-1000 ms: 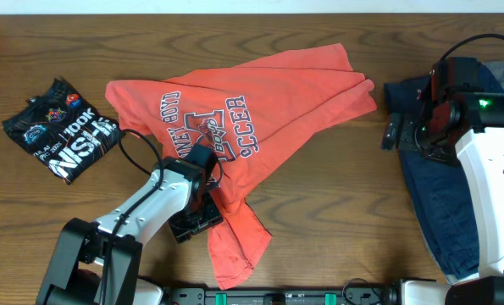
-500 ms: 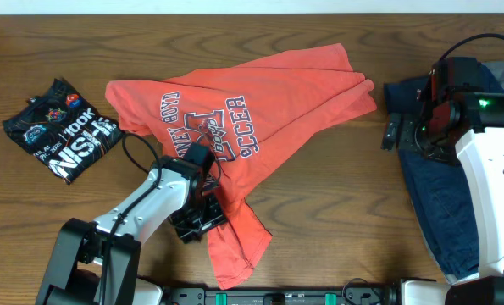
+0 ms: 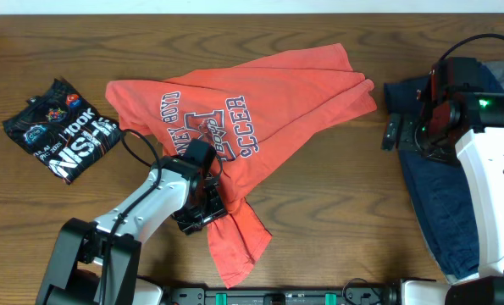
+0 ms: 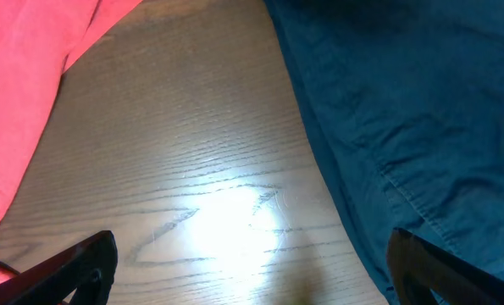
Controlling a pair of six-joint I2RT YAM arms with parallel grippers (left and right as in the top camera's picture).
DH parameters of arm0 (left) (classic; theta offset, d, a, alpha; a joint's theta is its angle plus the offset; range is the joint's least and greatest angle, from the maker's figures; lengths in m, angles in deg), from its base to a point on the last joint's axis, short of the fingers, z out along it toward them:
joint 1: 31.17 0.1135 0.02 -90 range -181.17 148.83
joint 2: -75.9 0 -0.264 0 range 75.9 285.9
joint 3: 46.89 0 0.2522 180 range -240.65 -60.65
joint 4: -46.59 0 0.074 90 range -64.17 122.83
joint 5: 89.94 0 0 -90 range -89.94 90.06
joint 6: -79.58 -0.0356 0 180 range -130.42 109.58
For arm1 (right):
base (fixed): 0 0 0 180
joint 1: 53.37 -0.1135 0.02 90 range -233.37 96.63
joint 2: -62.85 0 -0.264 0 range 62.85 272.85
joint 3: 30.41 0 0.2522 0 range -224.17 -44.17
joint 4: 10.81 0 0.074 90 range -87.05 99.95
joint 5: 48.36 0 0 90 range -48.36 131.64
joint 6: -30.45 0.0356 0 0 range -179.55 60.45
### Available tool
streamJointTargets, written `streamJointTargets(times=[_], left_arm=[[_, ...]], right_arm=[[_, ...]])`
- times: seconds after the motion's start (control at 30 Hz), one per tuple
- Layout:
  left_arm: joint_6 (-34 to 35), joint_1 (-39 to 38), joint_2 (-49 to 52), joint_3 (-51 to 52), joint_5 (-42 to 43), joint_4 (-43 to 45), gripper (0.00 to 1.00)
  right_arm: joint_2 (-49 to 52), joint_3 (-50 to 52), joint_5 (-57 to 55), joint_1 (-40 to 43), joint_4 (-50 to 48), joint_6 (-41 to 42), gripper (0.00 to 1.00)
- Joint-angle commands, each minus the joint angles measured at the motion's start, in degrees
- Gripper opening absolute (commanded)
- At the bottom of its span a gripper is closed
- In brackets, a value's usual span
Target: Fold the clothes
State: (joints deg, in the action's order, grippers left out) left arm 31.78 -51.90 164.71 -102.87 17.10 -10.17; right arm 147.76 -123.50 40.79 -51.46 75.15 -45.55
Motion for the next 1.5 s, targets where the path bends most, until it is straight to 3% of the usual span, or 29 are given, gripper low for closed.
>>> streamJointTargets(times=[0.0,0.1,0.5,0.57,0.63,0.87,0.9,1.0,1.3,1.47], left_arm=[[0.7,0.1,-0.5,0.5,-1.7,-0.4,0.55],[0.7,0.1,-0.5,0.6,-1.7,-0.4,0.45],[0.7,0.1,-0.5,2.8,-1.7,-1.9,0.46],[0.7,0.1,-0.5,2.8,-1.7,-2.6,0.43],[0.7,0.3,-0.5,2.8,-2.5,-3.4,0.33],[0.7,1.4,-0.5,2.8,-3.4,-3.1,0.32],[0.7,1.4,-0.5,2.8,-3.4,-3.1,0.29],[0.4,1.4,-0.5,2.8,-3.4,-3.3,0.07],[-2.4,1.4,-1.5,-0.2,-3.4,-13.6,0.06],[-3.9,1.4,-2.8,-1.5,-3.4,-16.3,0.11]], right_arm=[[-0.2,0.4,0.2,0.3,0.1,-0.8,0.99],[-0.2,0.4,0.2,0.3,0.0,-0.8,0.99],[-0.2,0.4,0.2,0.3,0.0,-1.0,0.99],[-0.2,0.4,0.2,0.3,0.1,-1.0,0.99],[-0.2,0.4,-0.3,0.3,0.1,-1.0,0.99],[-0.2,0.4,-0.5,0.3,0.0,-1.2,0.99],[-0.2,0.4,-0.5,0.3,0.0,-1.2,0.99],[-0.2,0.4,-0.5,0.3,0.0,-1.2,0.99],[-0.2,0.4,-0.7,0.3,-0.2,-1.2,0.99],[-0.2,0.4,-0.6,0.3,-0.7,-1.2,0.99]])
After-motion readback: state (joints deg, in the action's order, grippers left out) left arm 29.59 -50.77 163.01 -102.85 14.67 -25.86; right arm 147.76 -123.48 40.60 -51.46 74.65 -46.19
